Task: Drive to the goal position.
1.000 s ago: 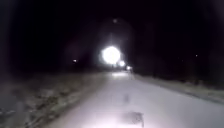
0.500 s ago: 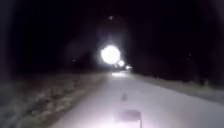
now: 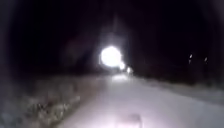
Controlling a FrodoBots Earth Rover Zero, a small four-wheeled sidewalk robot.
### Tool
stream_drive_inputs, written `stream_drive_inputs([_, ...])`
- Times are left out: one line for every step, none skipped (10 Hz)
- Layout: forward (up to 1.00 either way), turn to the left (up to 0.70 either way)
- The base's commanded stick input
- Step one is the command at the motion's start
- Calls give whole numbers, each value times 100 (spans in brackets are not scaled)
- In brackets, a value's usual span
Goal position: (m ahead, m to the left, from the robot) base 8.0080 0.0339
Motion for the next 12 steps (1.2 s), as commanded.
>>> stream_drive_inputs([100, 0])
stream_drive_inputs([100, 0])
stream_drive_inputs([100, 0])
stream_drive_inputs([100, 0])
stream_drive_inputs([100, 0])
stream_drive_inputs([100, 0])
stream_drive_inputs([100, 0])
stream_drive_inputs([100, 0])
stream_drive_inputs([100, 0])
stream_drive_inputs([100, 0])
stream_drive_inputs([100, 0])
stream_drive_inputs([100, 0])
